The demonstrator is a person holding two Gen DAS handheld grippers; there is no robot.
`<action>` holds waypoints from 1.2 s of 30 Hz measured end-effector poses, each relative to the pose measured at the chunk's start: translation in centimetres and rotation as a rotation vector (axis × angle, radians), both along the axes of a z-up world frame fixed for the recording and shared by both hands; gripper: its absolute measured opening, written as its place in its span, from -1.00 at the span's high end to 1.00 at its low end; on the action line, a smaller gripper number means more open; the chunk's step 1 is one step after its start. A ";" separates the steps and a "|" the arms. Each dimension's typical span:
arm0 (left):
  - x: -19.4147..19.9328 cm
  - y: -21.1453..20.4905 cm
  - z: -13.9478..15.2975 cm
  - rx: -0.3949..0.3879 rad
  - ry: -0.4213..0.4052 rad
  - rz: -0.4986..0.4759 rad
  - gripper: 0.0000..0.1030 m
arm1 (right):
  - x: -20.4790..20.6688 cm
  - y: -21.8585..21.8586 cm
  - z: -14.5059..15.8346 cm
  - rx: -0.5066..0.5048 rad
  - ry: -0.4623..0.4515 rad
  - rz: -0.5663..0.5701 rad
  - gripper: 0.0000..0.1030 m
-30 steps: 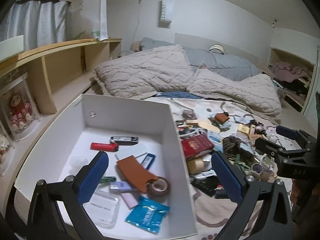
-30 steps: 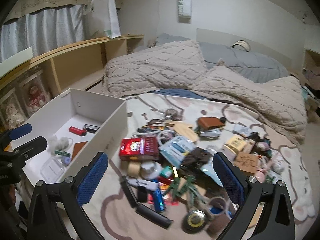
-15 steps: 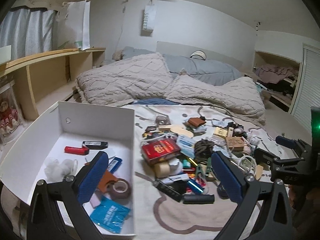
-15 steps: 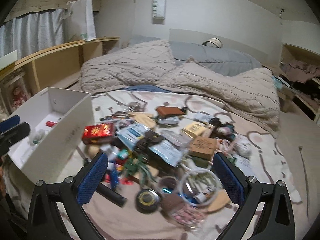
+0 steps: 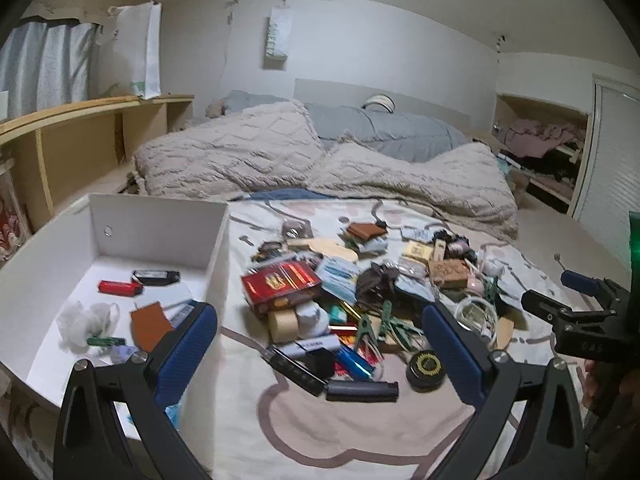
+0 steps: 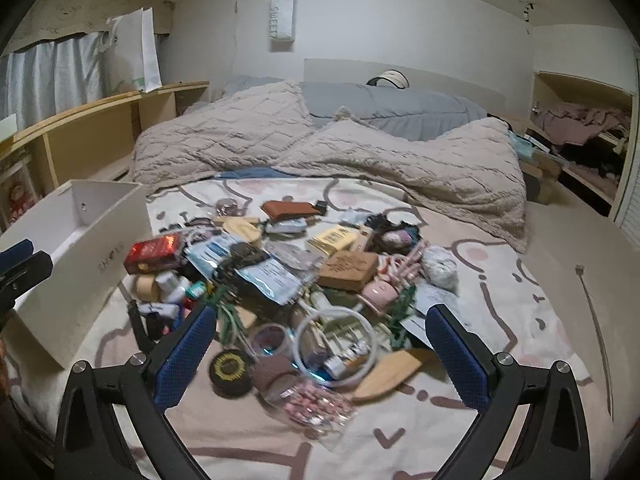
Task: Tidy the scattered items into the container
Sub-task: 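Withdraw both tools from the box back toward the pile, then grasp the black cylinder with the left tool while the right tool grasps the pink candy bag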
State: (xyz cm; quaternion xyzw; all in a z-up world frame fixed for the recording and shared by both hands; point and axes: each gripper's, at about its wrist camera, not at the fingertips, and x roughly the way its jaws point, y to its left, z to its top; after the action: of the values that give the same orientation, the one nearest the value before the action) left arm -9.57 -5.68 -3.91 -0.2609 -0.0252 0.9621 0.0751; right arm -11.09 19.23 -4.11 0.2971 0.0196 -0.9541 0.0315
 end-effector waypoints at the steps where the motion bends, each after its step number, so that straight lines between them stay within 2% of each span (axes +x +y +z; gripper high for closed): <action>1: -0.1 0.3 -0.4 -0.001 -0.008 -0.005 -1.00 | 0.0 0.3 -0.4 -0.004 -0.008 -0.008 -1.00; 6: -0.6 1.8 -2.3 -0.011 -0.064 -0.031 -1.00 | 0.1 1.8 -2.8 -0.051 -0.089 -0.017 -1.00; 13: -1.4 3.5 -5.5 -0.041 -0.146 -0.053 -1.00 | 0.2 2.3 -5.8 -0.005 -0.169 -0.017 -1.00; 22: -2.9 4.5 -10.0 -0.067 -0.289 -0.071 -1.00 | -0.1 2.1 -9.0 -0.020 -0.284 0.026 -1.00; 28: -3.3 4.7 -12.1 -0.073 -0.351 -0.075 -1.00 | -0.6 2.3 -9.9 -0.075 -0.302 0.050 -0.99; 30: -3.3 4.7 -12.5 -0.080 -0.362 -0.072 -1.00 | -0.9 2.3 -10.1 -0.090 -0.309 0.062 -0.70; 31: -3.4 4.7 -12.6 -0.082 -0.369 -0.072 -1.00 | -1.1 2.3 -10.3 -0.090 -0.317 0.061 -0.42; 32: -3.4 4.7 -12.9 -0.085 -0.375 -0.072 -1.00 | -1.3 2.3 -10.5 -0.090 -0.323 0.058 -0.29; 36: -3.3 4.8 -13.2 -0.101 -0.373 -0.075 -1.00 | -1.6 2.2 -10.7 -0.096 -0.319 0.078 -0.19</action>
State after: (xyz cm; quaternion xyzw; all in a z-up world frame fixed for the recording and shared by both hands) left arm -12.91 -0.90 -17.14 -0.4388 0.0192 0.8937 0.0917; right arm -12.72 21.38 -14.84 0.4422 -0.0197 -0.8926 0.0855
